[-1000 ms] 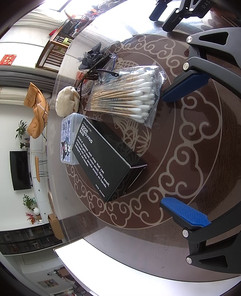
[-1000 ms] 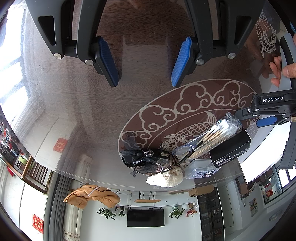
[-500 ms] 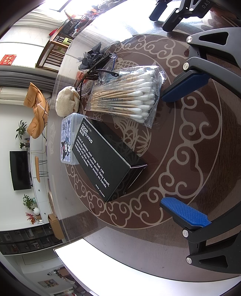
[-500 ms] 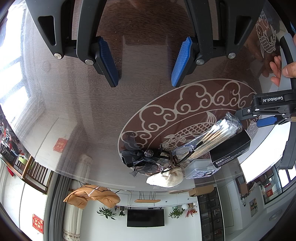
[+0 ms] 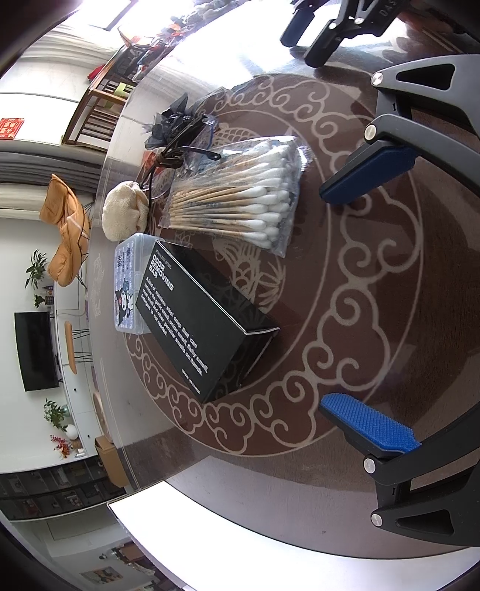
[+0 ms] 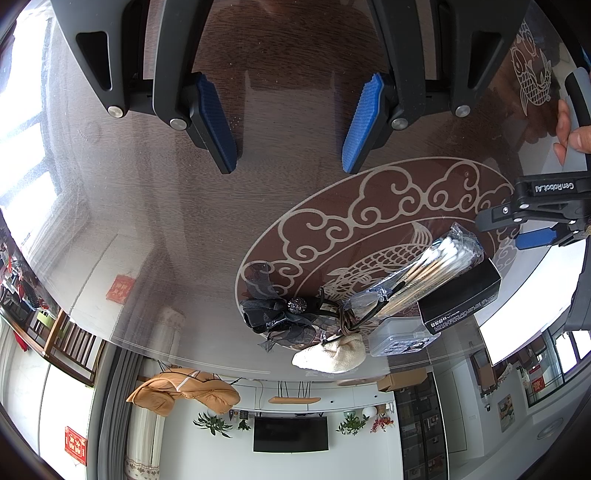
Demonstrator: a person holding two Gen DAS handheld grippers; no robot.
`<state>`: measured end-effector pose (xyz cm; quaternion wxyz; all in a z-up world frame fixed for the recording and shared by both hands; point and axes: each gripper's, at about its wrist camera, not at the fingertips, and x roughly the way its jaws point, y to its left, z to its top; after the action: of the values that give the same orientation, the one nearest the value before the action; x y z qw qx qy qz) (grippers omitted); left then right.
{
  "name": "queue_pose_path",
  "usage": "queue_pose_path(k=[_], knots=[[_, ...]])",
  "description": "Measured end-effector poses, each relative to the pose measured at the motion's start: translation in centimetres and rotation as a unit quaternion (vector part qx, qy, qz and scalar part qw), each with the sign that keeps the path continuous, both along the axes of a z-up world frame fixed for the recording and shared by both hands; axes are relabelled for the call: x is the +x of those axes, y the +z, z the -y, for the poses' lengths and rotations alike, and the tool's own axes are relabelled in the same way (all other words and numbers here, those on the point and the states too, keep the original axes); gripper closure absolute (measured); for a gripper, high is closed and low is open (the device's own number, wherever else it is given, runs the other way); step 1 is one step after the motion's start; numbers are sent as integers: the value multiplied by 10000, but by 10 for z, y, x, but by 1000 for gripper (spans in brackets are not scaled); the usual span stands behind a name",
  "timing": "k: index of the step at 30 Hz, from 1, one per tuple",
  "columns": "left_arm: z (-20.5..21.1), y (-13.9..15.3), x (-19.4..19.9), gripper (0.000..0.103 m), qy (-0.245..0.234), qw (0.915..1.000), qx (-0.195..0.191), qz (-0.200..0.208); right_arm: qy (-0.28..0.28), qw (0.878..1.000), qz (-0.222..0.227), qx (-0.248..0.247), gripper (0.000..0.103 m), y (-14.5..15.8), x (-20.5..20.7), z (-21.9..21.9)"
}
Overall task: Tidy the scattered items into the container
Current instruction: 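Move the left gripper toward the black odor-removing bar box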
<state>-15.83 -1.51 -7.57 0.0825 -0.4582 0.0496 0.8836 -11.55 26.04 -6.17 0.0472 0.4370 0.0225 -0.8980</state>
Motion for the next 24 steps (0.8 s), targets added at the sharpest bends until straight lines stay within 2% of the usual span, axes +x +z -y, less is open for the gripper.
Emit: queue_pose_path(k=[4,7,10,13,17,22,23,24], knots=[[27,24,15,0,-87,9989,-38,-464,0,10000,0,7,42,0,0,0],[27,44,2,0,-319,9977,-52,-601,-2,10000,4,1,40,0,0,0],[6,46,-32,0,-718,9967,-275,-263,-4,10000,3,8,39,0,0,0],[-17,35,-65,0,-1150,9915,-605,55,4,10000,6,-10,39,0,0,0],[-30,18,-93,0,-1385,9859,-907,245,3,10000,6,-10,39,0,1,0],[-30,10,-110,0,-1431,9859,-769,400,3,10000,6,-7,38,0,1,0],[-30,10,-110,4,-1456,9859,-713,408,3,10000,6,-7,38,0,1,0],[-30,9,-110,27,-1483,9859,-665,409,3,10000,6,-7,38,0,1,0]])
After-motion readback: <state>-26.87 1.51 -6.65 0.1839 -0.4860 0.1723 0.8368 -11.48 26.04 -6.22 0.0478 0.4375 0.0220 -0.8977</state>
